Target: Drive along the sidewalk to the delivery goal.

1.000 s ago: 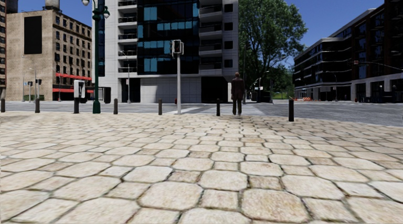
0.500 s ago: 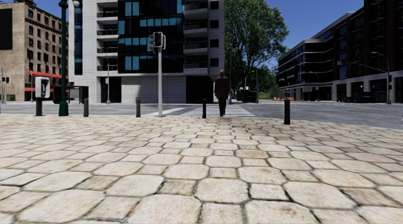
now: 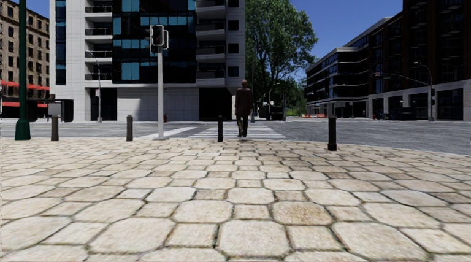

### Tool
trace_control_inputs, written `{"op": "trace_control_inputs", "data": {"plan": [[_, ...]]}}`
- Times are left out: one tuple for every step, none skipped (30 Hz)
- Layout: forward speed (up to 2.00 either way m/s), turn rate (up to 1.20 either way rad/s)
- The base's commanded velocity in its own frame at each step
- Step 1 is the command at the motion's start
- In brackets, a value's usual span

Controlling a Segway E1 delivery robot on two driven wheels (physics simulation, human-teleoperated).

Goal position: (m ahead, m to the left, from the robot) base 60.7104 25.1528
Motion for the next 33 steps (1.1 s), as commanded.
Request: {"op": "trace_control_inputs", "data": {"plan": [[2.0, -0.28], [2.0, -0.28], [2.0, -0.28], [2.0, -0.28], [2.0, -0.28], [2.0, -0.28], [2.0, -0.27], [2.0, -0.27], [2.0, -0.27], [2.0, -0.27], [2.0, -0.27], [2.0, -0.27], [2.0, -0.27], [2.0, -0.27], [2.0, -0.27], [2.0, -0.27], [2.0, -0.27], [2.0, -0.27], [2.0, -0.27], [2.0, -0.27], [2.0, -0.27], [2.0, -0.27], [2.0, -0.26], [2.0, -0.26], [2.0, -0.26], [2.0, -0.26], [2.0, -0.24], [2.0, -0.13], [2.0, -0.13], [2.0, 0.0], [2.0, 0.0], [2.0, 0.0], [2.0, 0.0]]}}
